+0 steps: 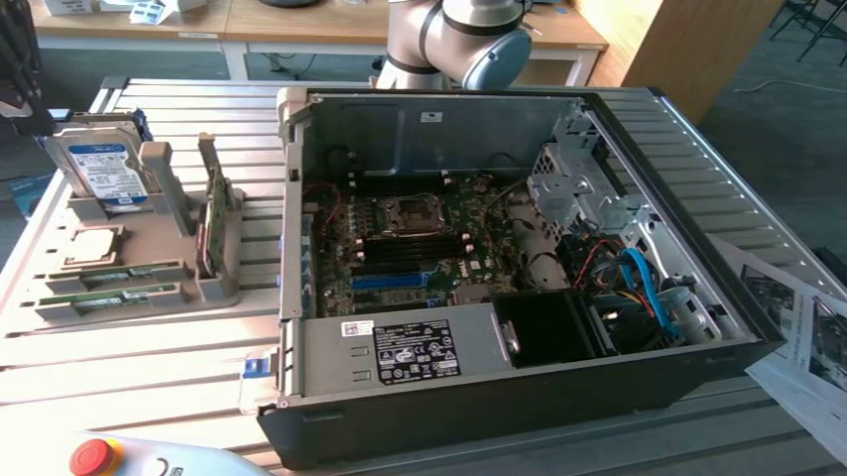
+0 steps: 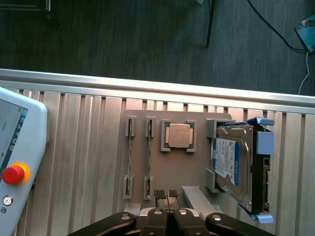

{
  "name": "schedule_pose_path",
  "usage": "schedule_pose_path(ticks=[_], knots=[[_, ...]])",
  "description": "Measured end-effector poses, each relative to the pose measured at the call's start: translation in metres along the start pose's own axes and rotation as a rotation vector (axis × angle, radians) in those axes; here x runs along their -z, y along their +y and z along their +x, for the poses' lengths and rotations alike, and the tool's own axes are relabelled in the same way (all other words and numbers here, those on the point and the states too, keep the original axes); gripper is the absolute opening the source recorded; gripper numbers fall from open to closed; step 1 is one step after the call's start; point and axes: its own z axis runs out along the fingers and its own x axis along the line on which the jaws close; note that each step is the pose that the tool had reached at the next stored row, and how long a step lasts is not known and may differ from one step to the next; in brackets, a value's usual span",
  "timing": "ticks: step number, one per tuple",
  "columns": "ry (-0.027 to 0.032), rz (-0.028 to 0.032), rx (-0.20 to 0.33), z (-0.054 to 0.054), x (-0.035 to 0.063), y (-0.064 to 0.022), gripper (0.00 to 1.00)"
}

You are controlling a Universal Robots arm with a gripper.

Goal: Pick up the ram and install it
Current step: 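Pick up the ram and move it above insertion slot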

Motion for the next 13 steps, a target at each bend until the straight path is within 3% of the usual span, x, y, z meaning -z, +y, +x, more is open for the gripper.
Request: schedule_pose_path(ticks=[13], knots=[[0.0003,0.0000,0.000,0.000,-0.0154,-0.0005,0.10]])
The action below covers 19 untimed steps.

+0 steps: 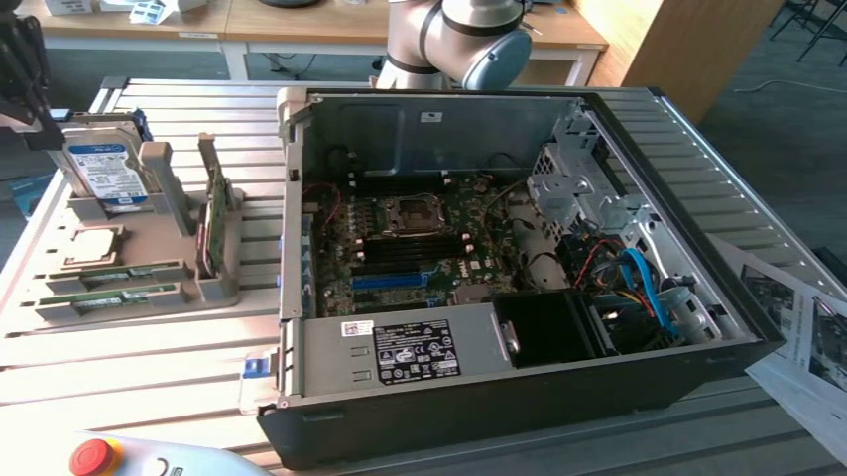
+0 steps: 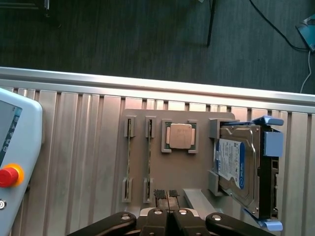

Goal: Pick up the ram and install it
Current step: 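Pick up the ram and move it above insertion slot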

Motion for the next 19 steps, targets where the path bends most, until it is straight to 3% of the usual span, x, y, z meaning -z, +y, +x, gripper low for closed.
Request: schedule_pose_path(ticks=[19], knots=[[0.0001,0.0000,0.000,0.001,-0.0330,-0.0011,0.10]])
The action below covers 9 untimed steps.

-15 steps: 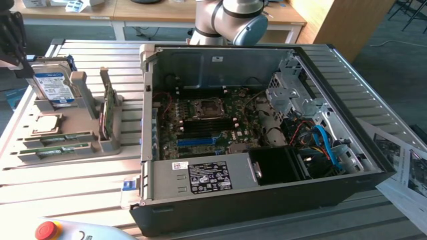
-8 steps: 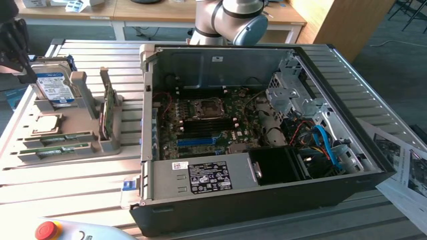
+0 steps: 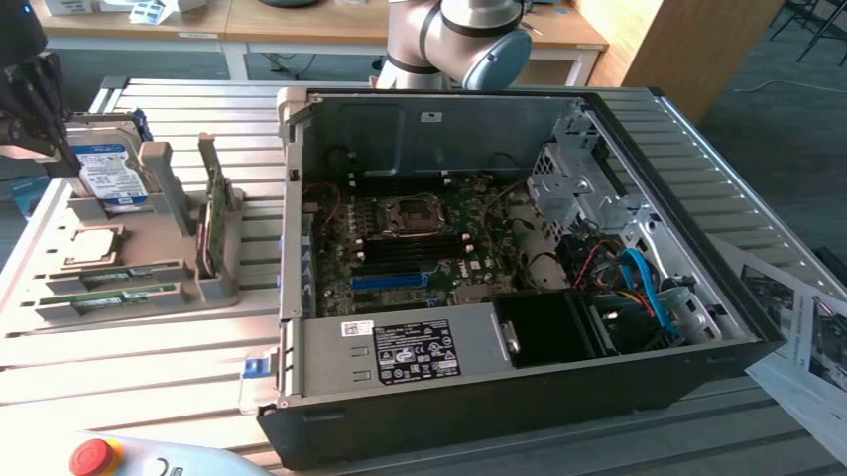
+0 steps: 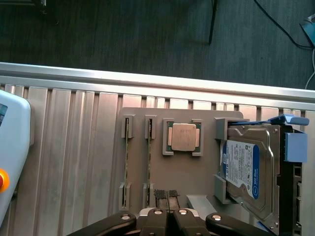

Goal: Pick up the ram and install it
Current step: 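Pick up the ram and move it above insertion slot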

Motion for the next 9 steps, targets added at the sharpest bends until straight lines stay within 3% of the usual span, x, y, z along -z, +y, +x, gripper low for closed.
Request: schedule_pose_path(ticks=[9], knots=[[0.0000,0.0000,0.000,0.0001,-0.0054,-0.0002,0.10]])
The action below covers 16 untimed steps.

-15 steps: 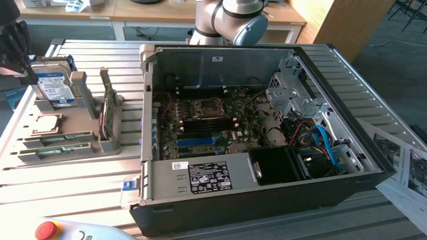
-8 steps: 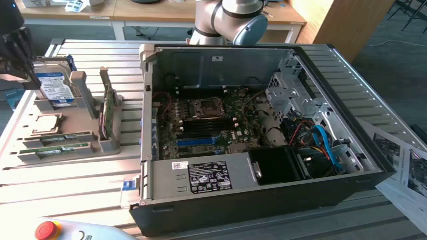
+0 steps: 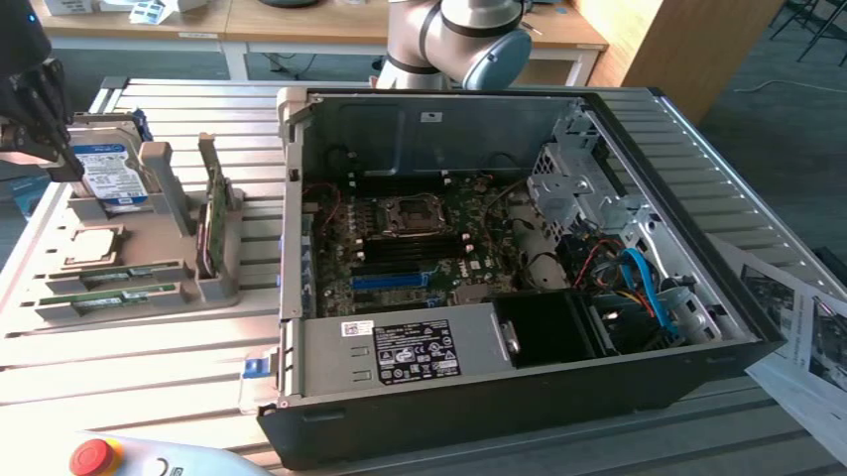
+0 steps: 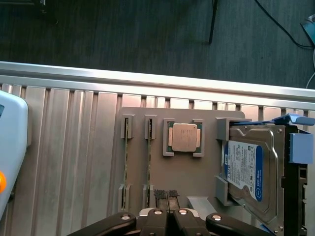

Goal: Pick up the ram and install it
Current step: 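Pick up the ram and move it above insertion slot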

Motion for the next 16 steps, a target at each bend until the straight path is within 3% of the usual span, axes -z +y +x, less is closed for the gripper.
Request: schedule_pose_path(ticks=[7,9,10,16], knots=[[0.0000,0.0000,0.000,0.0000,0.0000,0.0000,0.10],[0.0000,0.0000,0.000,0.0000,0.0000,0.0000,0.11],[-0.0001,0.0000,0.000,0.0000,0.0000,0.0000,0.17],[0.0000,0.0000,0.000,0.0000,0.0000,0.0000,0.18]])
